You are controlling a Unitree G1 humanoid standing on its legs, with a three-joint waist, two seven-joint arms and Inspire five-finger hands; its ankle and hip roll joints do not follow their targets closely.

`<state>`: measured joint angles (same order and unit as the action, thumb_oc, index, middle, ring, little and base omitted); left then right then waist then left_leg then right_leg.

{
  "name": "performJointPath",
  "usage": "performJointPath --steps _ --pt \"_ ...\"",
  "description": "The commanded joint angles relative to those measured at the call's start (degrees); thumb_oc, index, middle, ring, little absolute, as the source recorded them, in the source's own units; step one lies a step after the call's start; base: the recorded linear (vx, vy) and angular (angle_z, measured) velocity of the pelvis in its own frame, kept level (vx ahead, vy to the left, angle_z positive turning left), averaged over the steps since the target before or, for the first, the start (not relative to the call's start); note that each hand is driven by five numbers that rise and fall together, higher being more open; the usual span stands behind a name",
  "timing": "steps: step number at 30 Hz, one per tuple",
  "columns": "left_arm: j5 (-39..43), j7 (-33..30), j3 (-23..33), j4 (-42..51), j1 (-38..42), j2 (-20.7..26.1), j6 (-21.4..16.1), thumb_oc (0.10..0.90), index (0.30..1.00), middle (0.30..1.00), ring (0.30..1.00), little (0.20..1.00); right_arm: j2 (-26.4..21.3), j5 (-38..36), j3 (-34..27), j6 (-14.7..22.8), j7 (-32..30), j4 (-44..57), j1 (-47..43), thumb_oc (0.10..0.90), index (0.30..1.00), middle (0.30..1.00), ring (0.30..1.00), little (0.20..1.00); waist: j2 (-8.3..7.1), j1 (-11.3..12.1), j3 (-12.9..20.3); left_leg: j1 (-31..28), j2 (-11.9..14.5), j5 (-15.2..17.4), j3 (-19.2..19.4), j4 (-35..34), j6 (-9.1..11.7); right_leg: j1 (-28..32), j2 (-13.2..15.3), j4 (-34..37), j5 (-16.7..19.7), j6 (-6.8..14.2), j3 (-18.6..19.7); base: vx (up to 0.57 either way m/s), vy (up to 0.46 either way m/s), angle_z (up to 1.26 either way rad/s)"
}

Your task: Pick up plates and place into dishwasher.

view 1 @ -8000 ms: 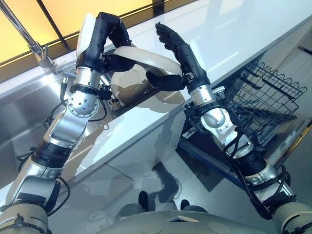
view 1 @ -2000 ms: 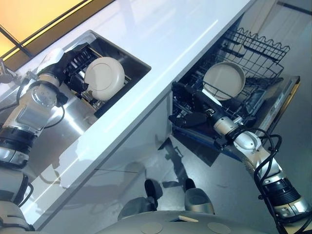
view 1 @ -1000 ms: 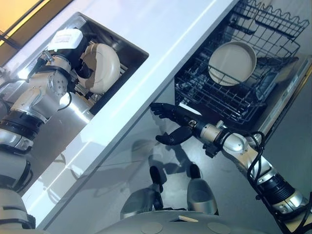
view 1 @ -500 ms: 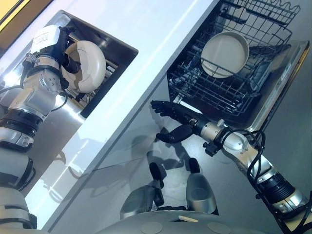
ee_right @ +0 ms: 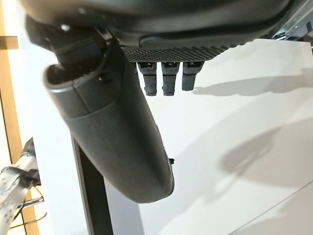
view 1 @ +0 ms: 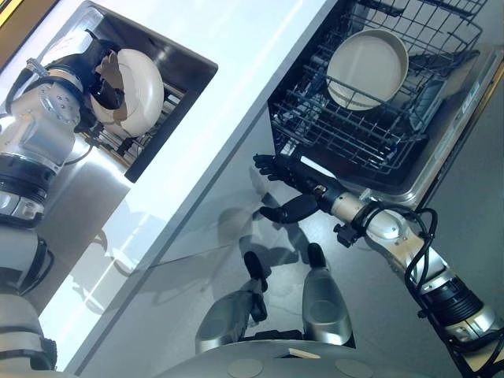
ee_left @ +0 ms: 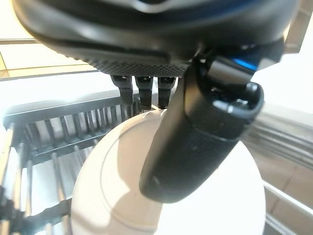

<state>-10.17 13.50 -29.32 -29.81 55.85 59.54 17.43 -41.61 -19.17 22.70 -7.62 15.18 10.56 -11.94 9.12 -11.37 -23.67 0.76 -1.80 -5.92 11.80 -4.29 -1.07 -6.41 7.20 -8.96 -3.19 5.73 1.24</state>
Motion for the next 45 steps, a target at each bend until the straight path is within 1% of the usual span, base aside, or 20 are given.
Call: performJointPath --steps 1,2,3,5,6,7,10,11,12,15,25,26,27,29,31,33,35,36,42,45 --pt "2.8 11.2 -3.7 1.0 -4.6 -3.1 -0.9 0.8 0.9 0.9 0.9 0.9 0.3 -3.3 -3.1 4.1 -0.4 8.6 -4.0 0.8 0.9 0.9 0.9 0.9 -0.01 -1.5 2.3 2.2 -6.0 8.9 -1.6 7.3 -1.0 -5.4 -4.2 -2.1 1.7 1.8 -0.3 0.0 0.0 0.0" --pt "3.8 11.7 -3.1 2.0 -5.7 -3.3 -1.0 0.611 0.738 0.738 0.738 0.711 0.4 -3.3 -3.4 4.4 -0.2 8.3 -3.7 0.8 0.9 0.9 0.9 0.9 -0.07 -1.4 2.4 2.1 -6.0 8.9 -1.7 7.1 -1.0 -5.2 -4.2 -1.8 1.7 1.8 -0.4 0.0 0.0 0.0" --pt "4.2 11.8 -2.8 2.7 -6.2 -3.4 -0.9 0.556 0.691 0.691 0.691 0.656 0.4 -3.3 -3.4 4.4 -0.2 8.2 -3.6 0.8 0.9 0.9 0.9 0.9 -0.1 -1.3 2.5 2.0 -6.0 8.9 -1.7 7.1 -1.0 -5.0 -4.2 -1.7 1.7 1.8 -0.5 0.0 0.0 0.0" --pt "4.8 11.2 -1.4 4.9 -8.4 -3.9 -0.9 0.611 0.738 0.738 0.738 0.711 0.3 -3.7 -3.9 4.8 0.2 8.1 -2.9 0.8 0.9 0.9 0.9 0.9 -0.29 -1.0 2.9 1.5 -6.1 8.8 -2.0 6.6 -1.0 -4.2 -4.2 -1.1 1.6 1.8 -0.8 0.0 0.0 0.0" --pt "5.2 10.8 -1.0 5.6 -8.9 -4.0 -0.9 0.556 0.691 0.691 0.691 0.656 0.3 -3.9 -4.1 4.7 0.3 8.2 -2.7 0.8 0.9 0.9 0.9 0.9 -0.36 -0.9 3.1 1.2 -6.2 8.8 -2.1 6.5 -1.0 -3.8 -4.2 -0.9 1.6 1.8 -0.9 0.0 0.0 0.0" --pt "5.8 9.5 -0.6 6.2 -9.5 -4.1 -1.3 0.454 0.604 0.604 0.604 0.554 0.2 -4.3 -4.2 4.7 0.4 8.2 -2.4 0.8 0.9 0.9 0.9 0.9 -0.42 -0.8 3.3 1.0 -6.2 8.8 -2.2 6.4 -0.9 -3.4 -4.1 -0.7 1.7 1.8 -1.1 0.0 0.0 0.0" --pt "5.5 4.4 1.0 8.2 -10.5 -4.5 -2.0 0.383 0.542 0.542 0.542 0.483 0.3 -4.4 -4.3 4.5 0.6 8.1 -2.0 0.8 0.9 0.9 0.9 0.9 -0.59 -0.4 4.0 0.6 -6.3 8.7 -2.3 6.2 -0.9 -2.6 -3.8 -0.1 1.7 1.7 -1.7 0.0 0.0 0.0" --pt "4.9 2.4 1.7 8.8 -10.6 -4.7 -2.9 0.278 0.453 0.453 0.453 0.378 0.6 -4.3 -4.5 4.2 0.8 8.1 -1.9 0.8 0.9 0.9 0.9 0.9 -0.7 -0.2 4.3 0.4 -6.4 8.7 -2.5 6.1 -0.9 -2.3 -3.8 0.1 1.7 1.7 -1.9 0.0 0.0 0.0" --pt "5.5 0.9 1.9 9.0 -10.4 -4.7 -3.5 0.1 0.3 0.3 0.3 0.2 0.7 -4.2 -4.4 3.9 0.8 8.2 -1.9 0.8 0.9 0.9 0.9 0.9 -0.77 -0.1 4.6 0.3 -6.4 8.7 -2.5 6.0 -0.9 -2.1 -3.7 0.3 1.7 1.7 -2.1 0.0 0.0 0.0" --pt "6.3 -0.8 3.3 9.4 -9.8 -5.0 -4.9 0.1 0.3 0.3 0.3 0.2 1.0 -3.8 -4.6 3.7 1.4 7.8 -1.7 0.8 0.9 0.9 0.9 0.9 -0.97 0.3 5.4 0.0 -6.4 8.6 -2.6 5.8 -0.9 -1.5 -3.6 0.4 1.5 1.5 -2.5 0.01 -0.002 0.04" --pt "7.1 1.9 5.1 9.6 -12.3 -3.8 -4.3 0.1 0.3 0.3 0.3 0.2 1.7 -2.9 -5.2 5.1 3.2 7.1 0.3 0.8 0.9 0.9 0.9 0.9 -2.15 1.2 7.4 -0.9 -6.1 8.6 -2.9 5.3 -0.9 0.2 -3.6 1.4 1.4 1.3 -3.1 0.0 -0.006 0.04" --pt "6.6 2.6 5.1 9.6 -12.6 -3.9 -3.9 0.119 0.316 0.316 0.316 0.219 1.7 -3.0 -5.2 5.0 3.2 7.1 0.3 0.8 0.9 0.9 0.9 0.9 -2.27 1.3 7.5 -0.9 -6.1 8.6 -3.1 5.3 -0.9 0.3 -3.6 1.5 1.4 1.2 -3.2 -0.01 -0.033 0.01" --pt "6.5 3.3 5.3 9.6 -13.0 -3.7 -3.9 0.191 0.378 0.378 0.378 0.291 1.7 -3.0 -5.3 4.9 3.1 7.2 0.3 0.8 0.9 0.9 0.9 0.9 -2.37 1.5 7.6 -1.0 -6.1 8.6 -3.1 5.3 -1.0 0.5 -3.6 1.5 1.4 1.2 -3.3 0.0 0.0 0.0" --pt "5.9 4.3 5.4 9.5 -13.9 -3.6 -3.3 0.256 0.434 0.434 0.434 0.356 1.7 -3.2 -5.2 4.6 2.9 7.3 0.2 0.8 0.9 0.9 0.9 0.9 -2.47 1.7 7.8 -1.2 -6.0 8.6 -3.3 5.3 -1.0 0.8 -3.6 1.6 1.3 1.2 -3.5 0.0 0.0 0.0" --pt "5.1 4.0 5.3 9.5 -14.4 -3.8 -2.8 0.248 0.427 0.427 0.427 0.348 1.8 -3.4 -5.0 4.3 2.5 7.3 0.1 0.8 0.9 0.9 0.9 0.9 -2.6 1.9 7.8 -1.3 -6.0 8.6 -3.5 5.3 -1.0 1.0 -3.5 1.6 1.3 1.2 -3.7 0.0 -0.013 0.02" --pt "4.5 1.1 5.9 9.9 -15.1 -3.7 -1.8 0.251 0.429 0.429 0.429 0.351 1.8 -3.5 -4.9 3.9 2.3 7.4 0.0 0.8 0.9 0.9 0.9 0.9 -2.72 2.1 8.0 -1.4 -6.0 8.6 -3.7 5.3 -1.0 1.2 -3.6 1.7 1.3 1.1 -3.8 0.0 -0.021 0.04" --pt "3.8 -4.2 7.1 9.9 -15.6 -3.7 -0.3 0.638 0.761 0.761 0.761 0.738 2.0 -3.3 -4.7 3.7 2.0 7.4 0.0 0.8 0.9 0.9 0.9 0.9 -2.82 2.4 8.0 -1.4 -6.1 8.6 -4.0 5.3 -1.0 1.4 -3.6 1.7 1.3 1.0 -3.7 0.0 -0.019 0.07" --pt "3.9 -7.7 8.2 9.1 -15.1 -3.4 0.2 0.8 0.9 0.9 0.9 0.9 2.1 -3.3 -4.6 3.4 1.6 7.2 -0.2 0.8 0.9 0.9 0.9 0.9 -2.93 2.5 8.1 -1.4 -6.1 8.6 -4.1 5.3 -1.1 1.4 -3.6 1.7 1.2 1.0 -3.7 0.0 -0.021 0.1" --pt "5.5 -15.8 11.0 5.8 -13.3 -2.9 1.5 0.8 0.9 0.9 0.9 0.9 2.5 -2.9 -4.5 3.6 0.7 6.0 -0.1 0.8 0.9 0.9 0.9 0.9 -3.13 2.6 8.4 -1.0 -6.0 8.4 -4.0 5.6 -1.1 1.1 -3.6 1.4 1.1 0.9 -3.6 0.01 -0.01 0.05" --pt "6.2 -17.0 11.4 4.6 -12.6 -2.9 1.7 0.8 0.9 0.9 0.9 0.9 2.6 -2.8 -4.4 4.2 0.8 5.5 0.1 0.8 0.9 0.9 0.9 0.9 -3.09 2.5 8.4 -0.8 -6.0 8.4 -3.9 5.7 -1.1 0.9 -3.6 1.2 1.0 0.8 -3.4 0.0 0.0 0.0"
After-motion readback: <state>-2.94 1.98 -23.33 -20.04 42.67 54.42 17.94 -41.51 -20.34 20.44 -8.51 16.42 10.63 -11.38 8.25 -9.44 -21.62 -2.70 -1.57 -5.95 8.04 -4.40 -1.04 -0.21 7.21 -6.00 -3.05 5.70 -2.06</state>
